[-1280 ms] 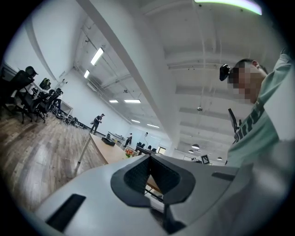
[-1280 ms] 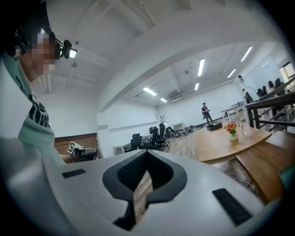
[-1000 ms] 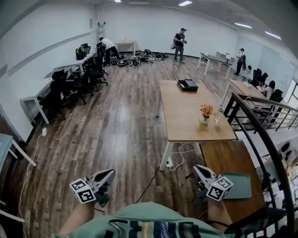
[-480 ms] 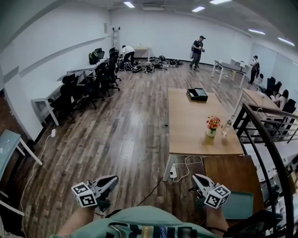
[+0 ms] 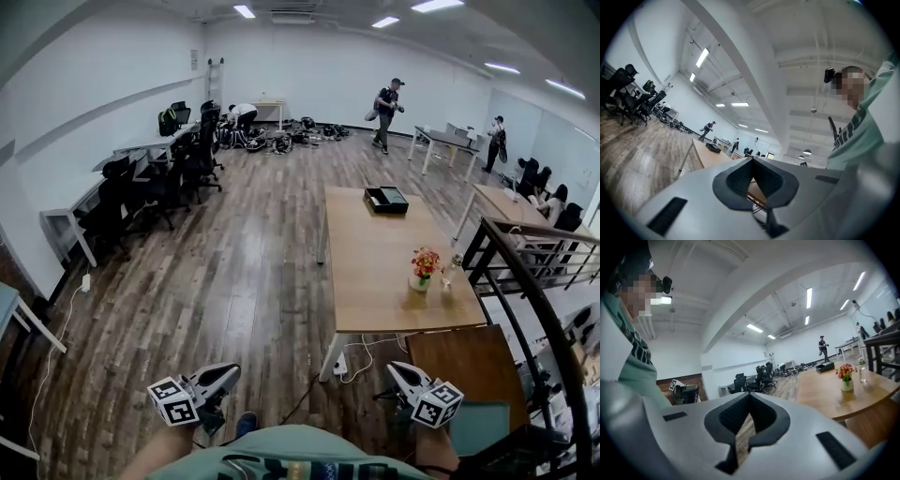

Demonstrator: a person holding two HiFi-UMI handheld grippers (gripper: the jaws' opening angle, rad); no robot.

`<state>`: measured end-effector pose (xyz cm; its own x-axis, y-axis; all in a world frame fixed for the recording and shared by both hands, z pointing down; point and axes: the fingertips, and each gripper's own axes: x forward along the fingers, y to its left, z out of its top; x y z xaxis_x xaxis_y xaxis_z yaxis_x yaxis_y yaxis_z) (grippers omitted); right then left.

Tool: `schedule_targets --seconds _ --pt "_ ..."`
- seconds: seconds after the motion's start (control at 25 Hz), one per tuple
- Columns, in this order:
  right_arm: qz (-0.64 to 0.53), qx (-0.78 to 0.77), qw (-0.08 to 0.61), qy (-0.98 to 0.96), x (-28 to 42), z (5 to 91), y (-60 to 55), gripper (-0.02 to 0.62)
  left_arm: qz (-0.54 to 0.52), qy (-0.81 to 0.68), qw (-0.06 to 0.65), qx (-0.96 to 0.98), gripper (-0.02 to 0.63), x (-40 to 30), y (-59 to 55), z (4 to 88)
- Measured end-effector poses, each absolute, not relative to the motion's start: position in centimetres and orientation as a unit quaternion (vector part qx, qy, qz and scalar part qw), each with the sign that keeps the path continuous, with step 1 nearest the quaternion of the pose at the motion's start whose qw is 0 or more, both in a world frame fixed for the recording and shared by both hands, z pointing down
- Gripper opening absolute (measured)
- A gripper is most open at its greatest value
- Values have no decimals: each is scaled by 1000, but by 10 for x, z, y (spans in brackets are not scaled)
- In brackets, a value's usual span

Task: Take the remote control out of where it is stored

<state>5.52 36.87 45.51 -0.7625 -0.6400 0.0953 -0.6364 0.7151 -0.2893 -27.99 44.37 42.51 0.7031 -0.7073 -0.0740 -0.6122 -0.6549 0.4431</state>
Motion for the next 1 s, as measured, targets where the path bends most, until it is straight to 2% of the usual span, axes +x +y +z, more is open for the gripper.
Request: schedule_targets --seconds 0.16,0.56,0.76,1.0 --pt "-143 -384 13 912 22 441 320 0 -126 -334 192 914 -3 -320 388 427" --pt "-138 -380 24 915 -144 426 210 0 -109 -339 166 920 -3 -490 275 418" --pt "-144 -397 1 907 -159 432 180 0 -125 -323 175 922 -3 -510 231 429" --pt "-156 -414 -7 897 -157 436 136 0 -121 -322 220 913 -3 -519 198 460"
